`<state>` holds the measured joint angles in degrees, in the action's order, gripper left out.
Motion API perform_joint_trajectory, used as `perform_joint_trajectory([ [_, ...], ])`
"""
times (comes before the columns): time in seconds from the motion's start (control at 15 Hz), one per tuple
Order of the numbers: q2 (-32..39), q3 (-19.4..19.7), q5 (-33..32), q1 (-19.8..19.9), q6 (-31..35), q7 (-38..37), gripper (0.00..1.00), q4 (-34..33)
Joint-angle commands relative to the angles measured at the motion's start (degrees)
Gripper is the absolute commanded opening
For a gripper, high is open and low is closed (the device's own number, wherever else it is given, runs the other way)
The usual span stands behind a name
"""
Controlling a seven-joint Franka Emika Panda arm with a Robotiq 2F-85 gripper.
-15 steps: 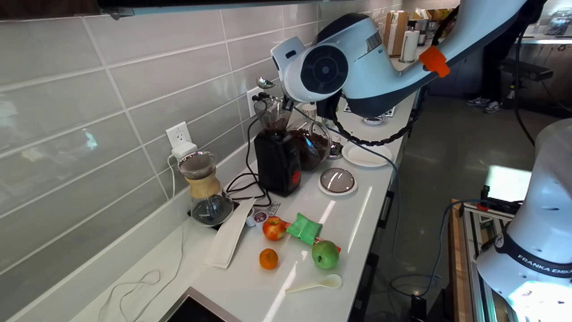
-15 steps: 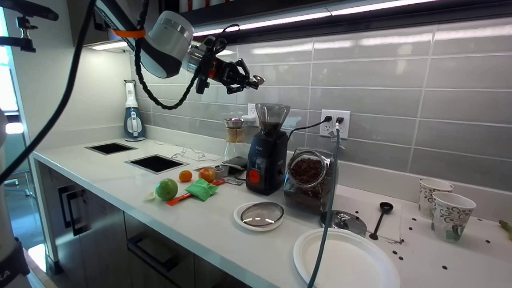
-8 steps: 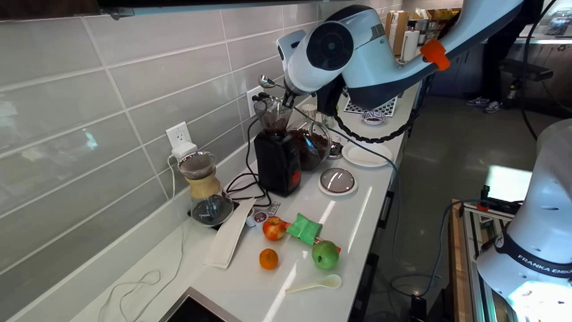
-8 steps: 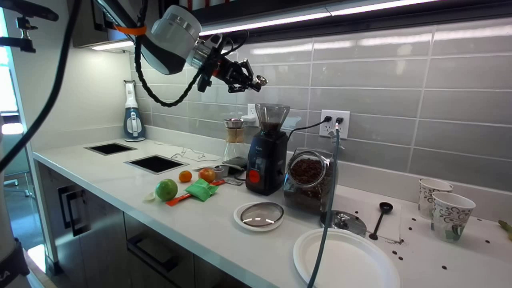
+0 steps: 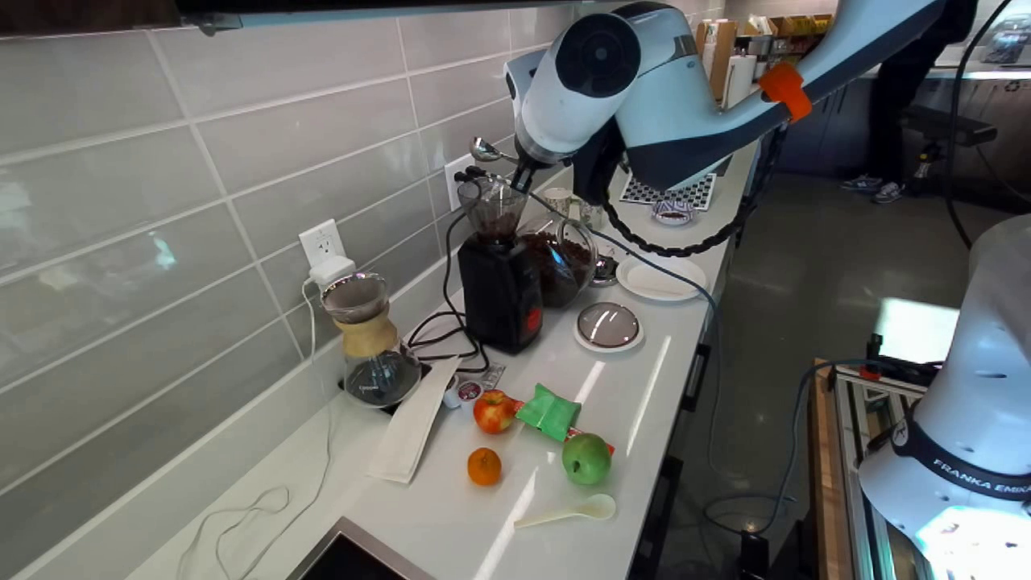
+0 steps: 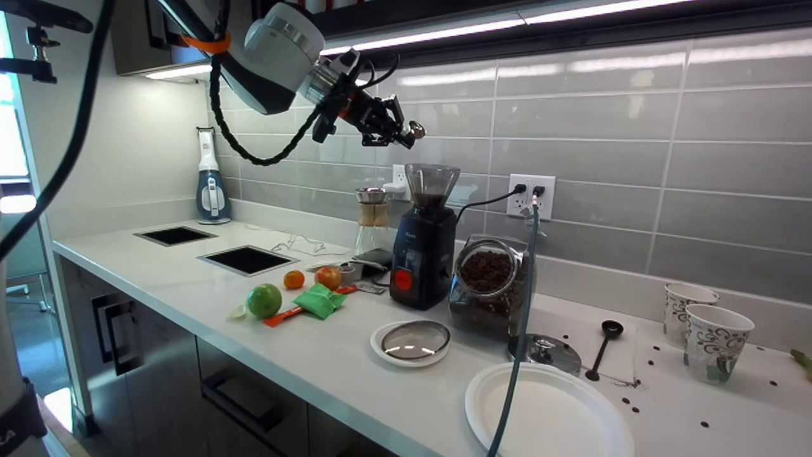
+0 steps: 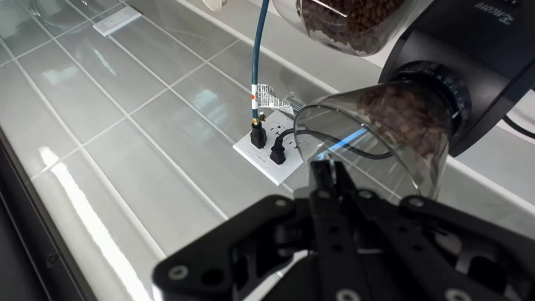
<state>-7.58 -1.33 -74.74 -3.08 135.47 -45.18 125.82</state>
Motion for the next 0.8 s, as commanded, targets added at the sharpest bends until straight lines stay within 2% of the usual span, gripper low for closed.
perform_joint_trajectory([
  [0.0, -0.6, 0.7, 3.7, 0.8, 3.4, 3.6, 0.01, 0.1],
  [0.73, -2.3, 1.0, 9.8, 2.0, 5.0, 8.4, 0.01, 0.8],
])
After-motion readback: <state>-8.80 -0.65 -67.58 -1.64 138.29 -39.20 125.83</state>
